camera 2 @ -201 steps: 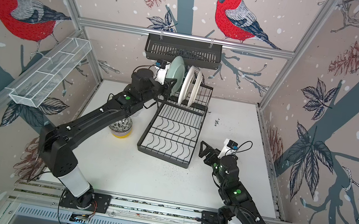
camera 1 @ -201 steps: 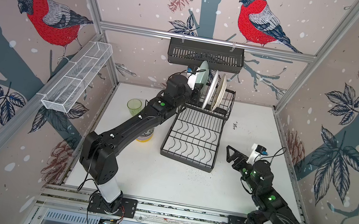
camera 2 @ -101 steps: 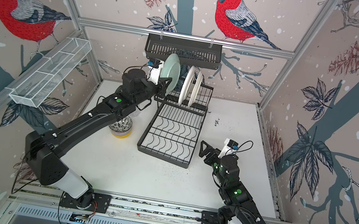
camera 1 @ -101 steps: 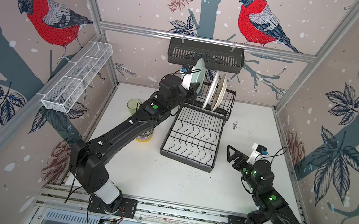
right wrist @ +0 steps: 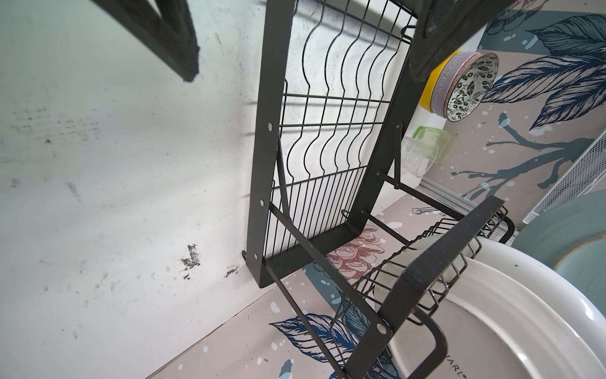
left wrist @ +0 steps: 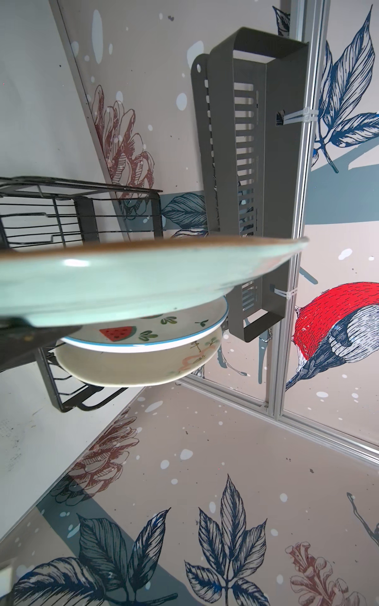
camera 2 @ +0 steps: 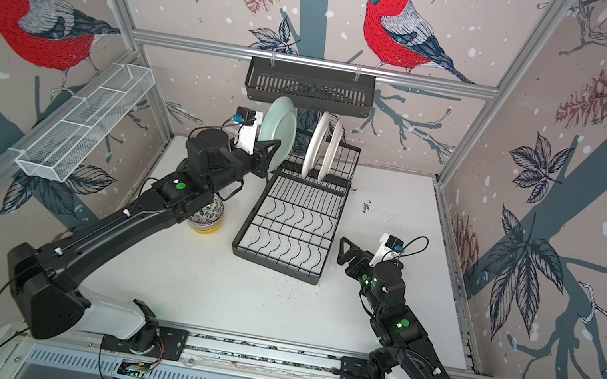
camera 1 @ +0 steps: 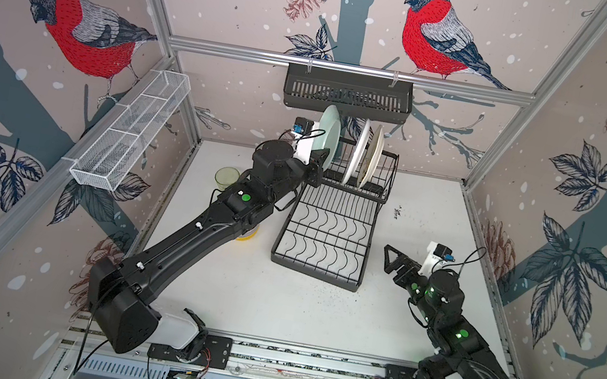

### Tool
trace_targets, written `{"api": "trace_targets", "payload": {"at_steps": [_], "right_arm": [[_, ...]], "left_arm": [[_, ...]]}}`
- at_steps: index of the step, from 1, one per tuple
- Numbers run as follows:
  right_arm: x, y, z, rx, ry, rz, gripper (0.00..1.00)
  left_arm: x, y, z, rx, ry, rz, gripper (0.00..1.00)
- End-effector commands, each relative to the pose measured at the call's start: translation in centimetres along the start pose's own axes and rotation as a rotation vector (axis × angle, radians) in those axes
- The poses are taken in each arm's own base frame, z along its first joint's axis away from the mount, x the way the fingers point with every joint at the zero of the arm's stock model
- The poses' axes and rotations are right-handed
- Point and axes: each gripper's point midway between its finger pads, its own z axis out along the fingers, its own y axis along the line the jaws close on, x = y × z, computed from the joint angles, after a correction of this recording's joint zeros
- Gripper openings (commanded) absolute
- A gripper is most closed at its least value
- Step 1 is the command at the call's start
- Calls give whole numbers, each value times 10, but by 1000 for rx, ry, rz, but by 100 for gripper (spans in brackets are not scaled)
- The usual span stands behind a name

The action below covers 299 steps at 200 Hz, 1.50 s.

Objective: Unload the mixed dishes from the dish rack
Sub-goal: 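Lift the pale green plate up out of the rack with the left gripper, then carry the plate toward the right gripper while the right gripper reaches toward it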

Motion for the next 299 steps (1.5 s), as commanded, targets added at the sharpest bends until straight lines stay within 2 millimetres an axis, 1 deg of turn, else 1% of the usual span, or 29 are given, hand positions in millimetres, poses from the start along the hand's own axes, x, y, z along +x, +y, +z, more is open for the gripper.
{"api": "trace_targets", "payload": {"at_steps": [1, 53, 87, 132, 144, 175, 194, 214, 216, 219, 230, 243, 261, 299], "right_arm": [[-4, 3, 0, -8, -9, 17, 100], [0, 7, 0, -26, 20, 56, 100], [1, 15, -1, -55, 46, 77, 100], [-2, 20, -4, -78, 38, 86, 100], [-3, 24, -4, -97, 41, 94, 100], [-3, 31, -3, -126, 55, 116, 100], [-4, 31, -4, -120, 53, 119, 100], [-5, 30, -5, -115, 48, 122, 100], [-5, 30, -5, -114, 47, 123, 100], [-5, 30, -5, -115, 47, 124, 100], [-6, 30, -5, -117, 46, 127, 100], [-7, 31, -6, -119, 45, 130, 100], [-7, 31, -5, -119, 46, 138, 100], [-7, 34, -6, -129, 59, 143, 100]], "left_arm": [[-40, -6, -17, 16, -160, -18, 0], [-42, -13, -48, 59, -191, -49, 0], [-40, -17, -65, 89, -186, -46, 0], [-19, -17, -86, 107, -162, -38, 0], [-14, -20, -91, 129, -157, -39, 0], [2, -24, -95, 158, -109, -27, 0], [10, -24, -99, 166, -87, -13, 0], [12, -24, -103, 166, -76, 1, 0], [20, -23, -101, 163, -60, 3, 0], [23, -22, -101, 162, -51, 6, 0], [31, -20, -101, 155, -31, 21, 0], [36, -17, -102, 141, -20, 28, 0], [40, -18, -103, 150, -16, 25, 0], [58, -20, -97, 169, 31, 26, 0]]}}
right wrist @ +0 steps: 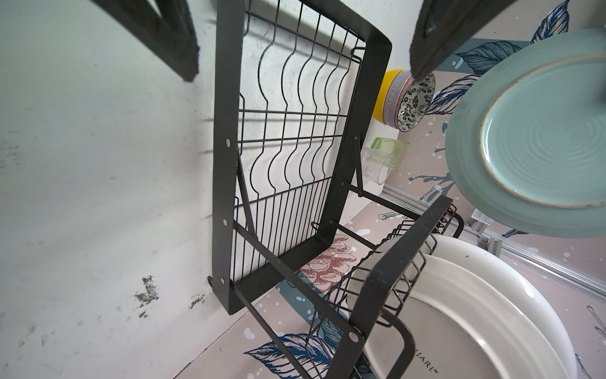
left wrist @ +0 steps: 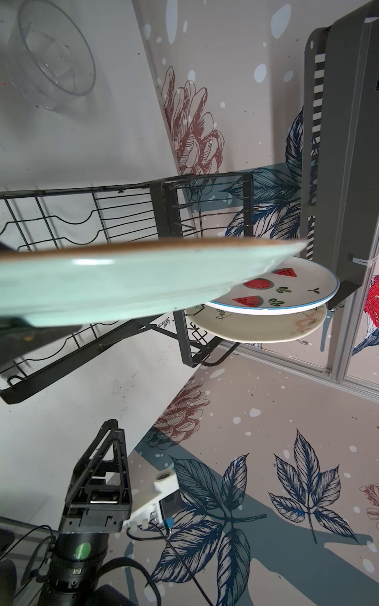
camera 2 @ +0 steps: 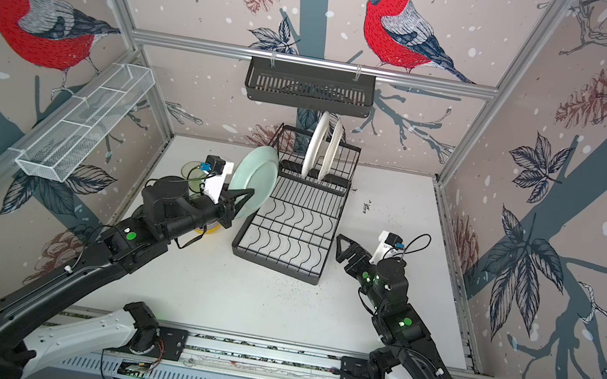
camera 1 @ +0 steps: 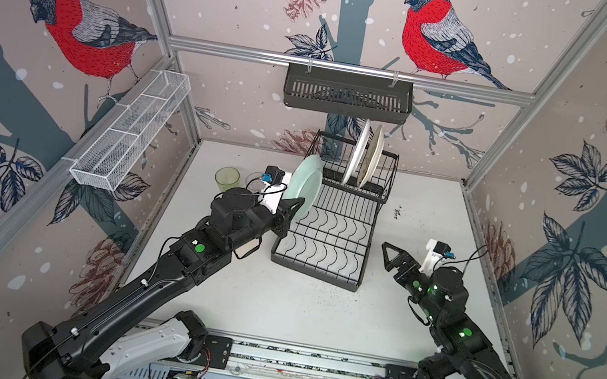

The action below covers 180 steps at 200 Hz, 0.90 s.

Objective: Unload the mixed dishes from the dish rack
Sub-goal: 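Carry the plate toward the right gripper while the right gripper reaches toward it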

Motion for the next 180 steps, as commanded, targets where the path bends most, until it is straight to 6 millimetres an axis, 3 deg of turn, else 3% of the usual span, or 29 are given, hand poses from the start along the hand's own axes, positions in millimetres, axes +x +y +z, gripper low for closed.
{"api": "trace_targets", "payload": {"at_steps": [1, 57, 180], "right_arm": [[-5, 10, -1, -33, -6, 14, 100], [-7, 11, -1, -33, -8, 18, 100], [-10, 16, -3, -31, 16, 94, 100]], "left_arm": [[-22, -11, 0, 52, -100, 32, 0], [7, -16, 15, 66, -43, 48, 0], [66, -82, 51, 138, 102, 287, 0]]}}
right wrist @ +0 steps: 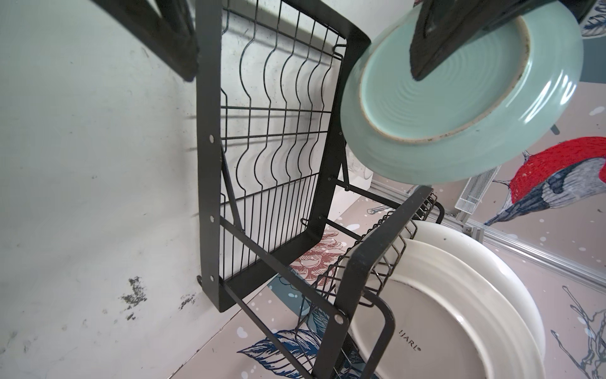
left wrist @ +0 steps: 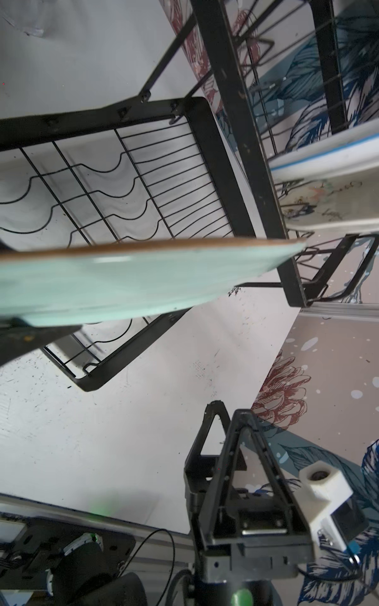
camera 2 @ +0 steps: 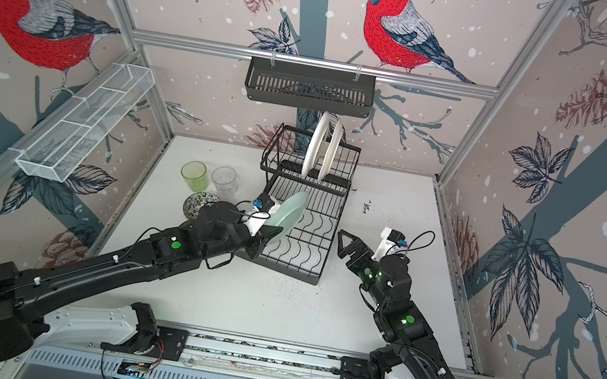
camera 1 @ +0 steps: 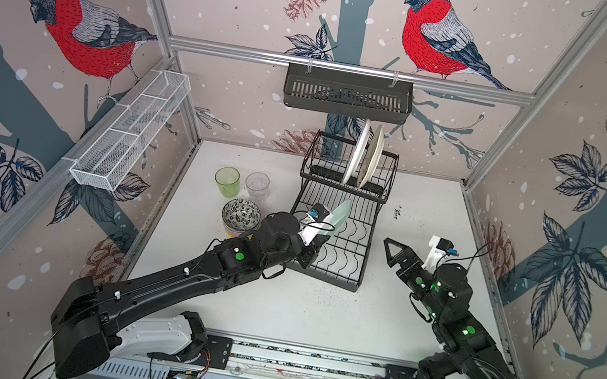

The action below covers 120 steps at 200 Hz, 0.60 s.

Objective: Unload the mixed dishes from the dish rack
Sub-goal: 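Carry the plate toward the right gripper while the right gripper reaches toward it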

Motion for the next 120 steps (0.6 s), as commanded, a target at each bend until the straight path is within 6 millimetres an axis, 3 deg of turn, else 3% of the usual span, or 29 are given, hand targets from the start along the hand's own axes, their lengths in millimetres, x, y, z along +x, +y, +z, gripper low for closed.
{"api": "trace_targets", "payload": {"at_steps": [1, 51, 120], "right_arm": [[1, 5, -1, -13, 19, 38, 100], [-3, 12, -7, -31, 13, 85, 100], [-4, 16, -7, -18, 46, 125, 100]], "left_arm": [[-35, -6, 1, -26, -129, 88, 0], [-21, -15, 22, -34, -74, 213, 0], [-16, -34, 48, 5, -48, 337, 0]]}}
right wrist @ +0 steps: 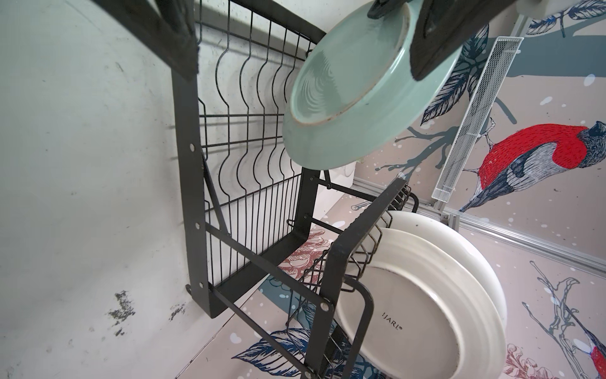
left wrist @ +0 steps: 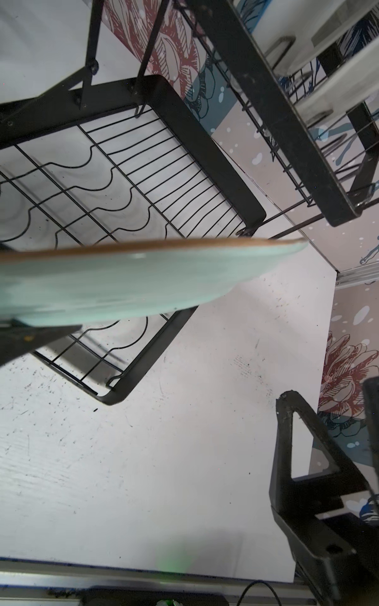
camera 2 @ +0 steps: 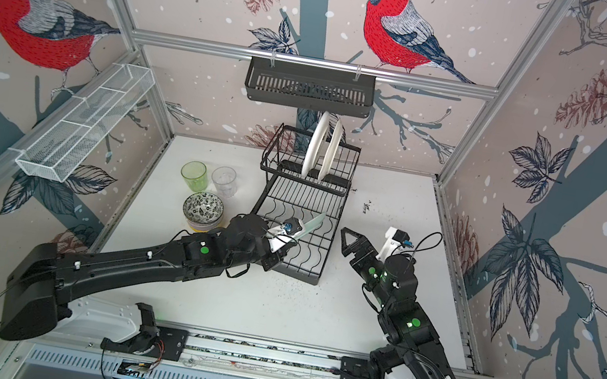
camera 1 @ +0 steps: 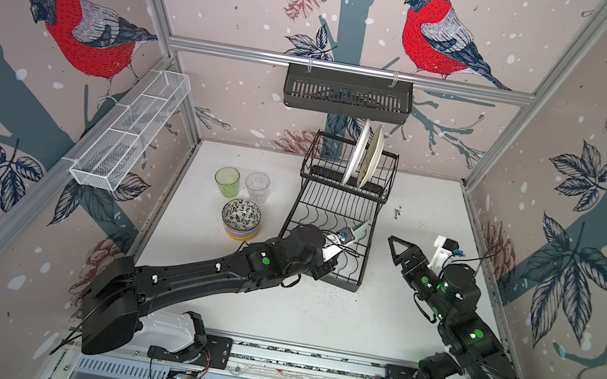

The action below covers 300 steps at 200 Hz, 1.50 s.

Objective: Unload the mixed dishes from the dish rack
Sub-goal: 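Carry the plate toward the right gripper while the right gripper reaches toward it, then close the right gripper on the plate edge held by the left gripper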

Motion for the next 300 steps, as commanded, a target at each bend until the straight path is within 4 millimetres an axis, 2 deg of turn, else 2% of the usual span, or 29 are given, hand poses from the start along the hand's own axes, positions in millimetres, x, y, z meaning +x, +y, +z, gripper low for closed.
{"api": "trace_targets", "payload": {"at_steps": [1, 22, 34, 36, 44, 83, 126, 174, 208, 234, 250, 268, 300], "right_arm": [[3, 2, 3, 2, 32, 21, 100], [6, 6, 7, -6, 68, 17, 100], [6, 7, 8, 7, 83, 16, 100], [6, 7, 8, 11, 84, 17, 100], [6, 7, 8, 19, 89, 20, 100], [2, 14, 3, -1, 82, 64, 100], [7, 9, 10, 3, 136, 116, 100], [4, 10, 9, -19, 148, 149, 100], [5, 6, 10, -3, 167, 155, 100], [6, 0, 12, 29, 183, 136, 89], [7, 1, 12, 35, 195, 116, 86], [6, 2, 12, 38, 198, 93, 73], [8, 1, 14, 59, 226, 69, 72]], "left_arm": [[-45, 4, 2, -29, -148, 65, 0], [-49, 1, 11, -30, -138, 99, 0], [-41, -4, 19, -19, -112, 124, 0], [-50, -2, 17, -23, -128, 126, 0], [-54, -4, 20, -23, -127, 139, 0], [-39, -10, 40, -44, -37, 206, 0], [-50, -24, 44, -26, -86, 233, 0], [-46, -32, 51, -56, -94, 290, 0], [-51, -38, 54, -62, -111, 319, 0], [-57, -44, 56, -61, -124, 343, 0], [-58, -47, 58, -66, -126, 361, 0], [-58, -51, 61, -71, -125, 383, 0], [-57, -55, 64, -95, -115, 418, 0]]}}
